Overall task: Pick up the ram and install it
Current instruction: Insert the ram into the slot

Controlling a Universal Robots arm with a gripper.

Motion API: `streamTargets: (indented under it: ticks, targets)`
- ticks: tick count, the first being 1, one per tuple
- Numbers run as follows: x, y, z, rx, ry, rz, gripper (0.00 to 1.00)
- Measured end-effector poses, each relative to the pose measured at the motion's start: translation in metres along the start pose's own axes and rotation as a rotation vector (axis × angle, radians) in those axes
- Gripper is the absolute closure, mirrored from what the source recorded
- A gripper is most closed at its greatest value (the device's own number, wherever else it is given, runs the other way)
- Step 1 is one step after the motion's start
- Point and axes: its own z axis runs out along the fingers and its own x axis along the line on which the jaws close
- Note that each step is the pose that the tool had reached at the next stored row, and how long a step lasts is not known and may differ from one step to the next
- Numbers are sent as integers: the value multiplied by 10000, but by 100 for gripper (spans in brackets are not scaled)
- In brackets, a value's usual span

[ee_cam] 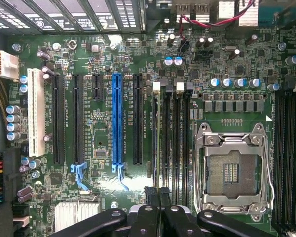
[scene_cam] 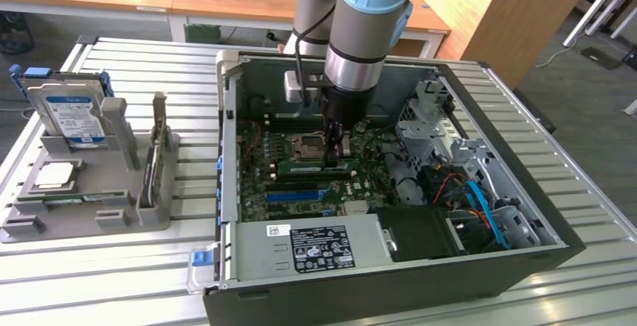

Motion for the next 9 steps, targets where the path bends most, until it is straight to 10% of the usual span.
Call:
streamTargets:
  ticks: [9]
  targets:
    - [0,8,0,0,0,-1,88]
